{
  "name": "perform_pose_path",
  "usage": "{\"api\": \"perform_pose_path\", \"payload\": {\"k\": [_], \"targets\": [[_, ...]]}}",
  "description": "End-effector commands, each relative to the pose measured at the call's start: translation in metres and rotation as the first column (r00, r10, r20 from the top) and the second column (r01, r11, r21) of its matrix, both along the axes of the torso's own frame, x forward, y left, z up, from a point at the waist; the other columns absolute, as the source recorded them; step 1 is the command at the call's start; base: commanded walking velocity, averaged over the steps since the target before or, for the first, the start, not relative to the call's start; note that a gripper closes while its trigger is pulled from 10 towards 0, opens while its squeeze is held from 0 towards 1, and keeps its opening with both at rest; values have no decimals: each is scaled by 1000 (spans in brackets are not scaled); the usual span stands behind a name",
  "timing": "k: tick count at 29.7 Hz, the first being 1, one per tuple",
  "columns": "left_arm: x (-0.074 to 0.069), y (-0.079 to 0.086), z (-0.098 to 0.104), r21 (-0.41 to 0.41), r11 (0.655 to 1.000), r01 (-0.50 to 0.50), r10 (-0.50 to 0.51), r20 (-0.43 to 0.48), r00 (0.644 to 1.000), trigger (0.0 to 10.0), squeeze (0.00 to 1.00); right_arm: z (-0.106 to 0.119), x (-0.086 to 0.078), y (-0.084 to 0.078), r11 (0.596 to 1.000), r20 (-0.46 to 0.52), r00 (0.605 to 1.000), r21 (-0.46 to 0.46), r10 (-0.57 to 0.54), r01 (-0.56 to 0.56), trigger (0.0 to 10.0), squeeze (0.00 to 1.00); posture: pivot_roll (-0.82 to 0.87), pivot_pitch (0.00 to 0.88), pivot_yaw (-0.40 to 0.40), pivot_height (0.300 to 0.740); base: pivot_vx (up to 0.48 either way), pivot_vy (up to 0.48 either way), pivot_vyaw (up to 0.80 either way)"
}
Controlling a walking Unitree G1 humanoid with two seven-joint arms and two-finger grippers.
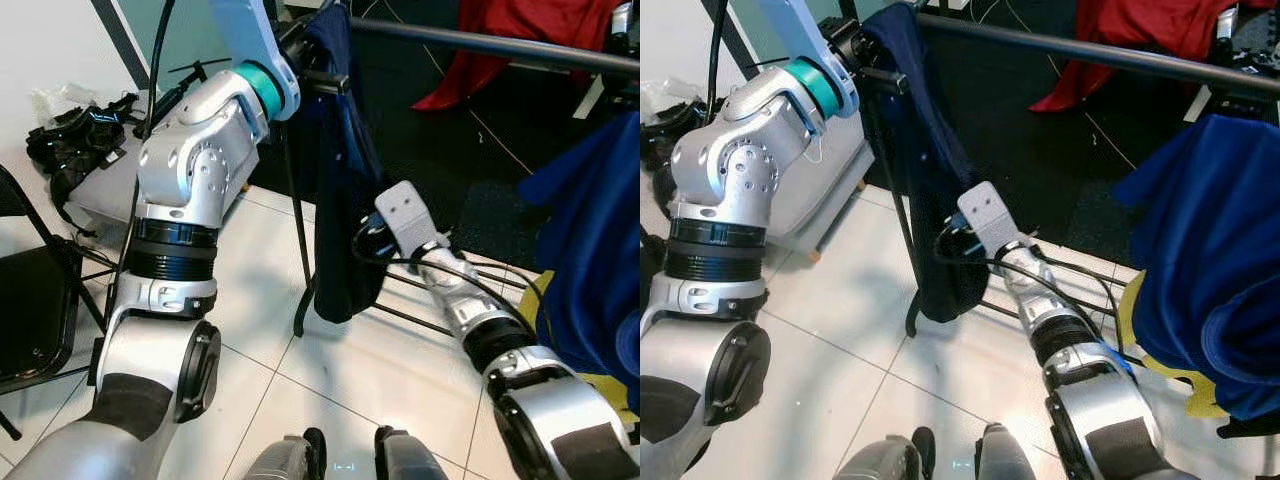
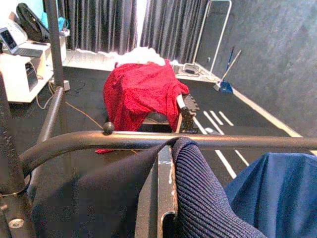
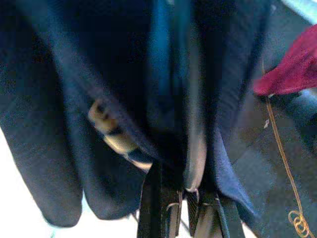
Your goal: Hang hanger
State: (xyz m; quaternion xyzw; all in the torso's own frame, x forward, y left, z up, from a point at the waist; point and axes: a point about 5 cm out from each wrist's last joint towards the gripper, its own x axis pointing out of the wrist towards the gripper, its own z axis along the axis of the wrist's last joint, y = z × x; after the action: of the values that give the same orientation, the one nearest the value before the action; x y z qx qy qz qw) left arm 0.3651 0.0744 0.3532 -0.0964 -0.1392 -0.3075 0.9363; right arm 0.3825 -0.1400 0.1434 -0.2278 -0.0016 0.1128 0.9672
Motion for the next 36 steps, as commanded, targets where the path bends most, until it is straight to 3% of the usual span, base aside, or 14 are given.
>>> {"api": "perform_pose_path", "payload": {"k": [1, 6, 12, 14, 15, 16, 22, 25, 30, 32, 33, 34, 35, 36], "targets": [[-3, 5, 7, 0, 1000, -21, 21, 44, 999, 10000, 0, 4, -1, 1, 1000, 37, 999, 19, 11, -11, 0, 0, -108, 127, 148, 740, 0, 0, 0], [3, 13, -10, 49, 994, -93, 93, 14, 996, 10000, 0, 53, -14, -13, 996, 255, 965, 41, 64, -77, 0, 0, -121, 137, 140, 740, 0, 0, 0], [9, 18, -26, 137, 976, -168, 166, 30, 986, 10000, 0, 79, -34, -16, 983, 335, 928, 23, 166, -184, 0, 0, -131, 142, 140, 740, 0, 0, 0], [13, 27, -51, 295, 919, -261, 248, 83, 965, 10000, 0, 92, -67, -19, 934, 300, 889, -22, 347, -357, 0, 0, -153, 146, 144, 740, 0, 0, 0], [13, 27, -51, 295, 919, -261, 248, 83, 965, 10000, 0, 92, -67, -19, 934, 300, 889, -22, 347, -357, 0, 0, -153, 146, 144, 740, 0, 0, 0], [14, 32, -63, 365, 882, -296, 273, 114, 955, 10000, 0, 93, -82, -21, 907, 261, 873, -28, 411, -419, 0, 0, -160, 148, 145, 740, 0, 0, 0], [10, 49, -89, 477, 818, -321, 267, 179, 947, 10000, 0, 74, -126, -24, 825, 53, 824, -63, 564, -561, 0, 0, -178, 147, 161, 740, 0, 0, 0], [4, 49, -95, 517, 809, -282, 202, 206, 957, 10000, 0, 59, -141, -24, 792, -52, 795, -73, 604, -607, 0, 0, -182, 144, 164, 740, 0, 0, 0], [1, 48, -100, 538, 806, -248, 165, 200, 966, 10000, 0, 54, -147, -25, 785, -85, 787, -66, 611, -616, 0, 0, -186, 139, 170, 740, 0, 0, 0], [-3, 45, -108, 563, 807, -177, 97, 170, 981, 10000, 0, 51, -154, -25, 774, -121, 772, -43, 623, -632, 0, 0, -182, 136, 173, 740, 0, 0, 0], [-13, 41, -119, 567, 823, -40, -8, 81, 997, 10000, 0, 47, -158, -25, 762, -151, 755, -13, 638, -647, 0, 0, -181, 137, 168, 740, 0, 0, 0], [-13, 41, -119, 567, 823, -40, -8, 81, 997, 10000, 0, 47, -158, -25, 762, -151, 755, -13, 638, -647, 0, 0, -181, 137, 168, 740, 0, 0, 0], [-23, 36, -126, 536, 839, 89, -107, 3, 994, 10000, 0, 44, -160, -25, 755, -175, 741, 19, 648, -655, 0, 0, -181, 134, 161, 740, 0, 0, 0], [-23, 36, -126, 536, 839, 89, -107, 3, 994, 10000, 0, 44, -160, -25, 755, -175, 741, 19, 648, -655, 0, 0, -181, 134, 161, 740, 0, 0, 0]]}}
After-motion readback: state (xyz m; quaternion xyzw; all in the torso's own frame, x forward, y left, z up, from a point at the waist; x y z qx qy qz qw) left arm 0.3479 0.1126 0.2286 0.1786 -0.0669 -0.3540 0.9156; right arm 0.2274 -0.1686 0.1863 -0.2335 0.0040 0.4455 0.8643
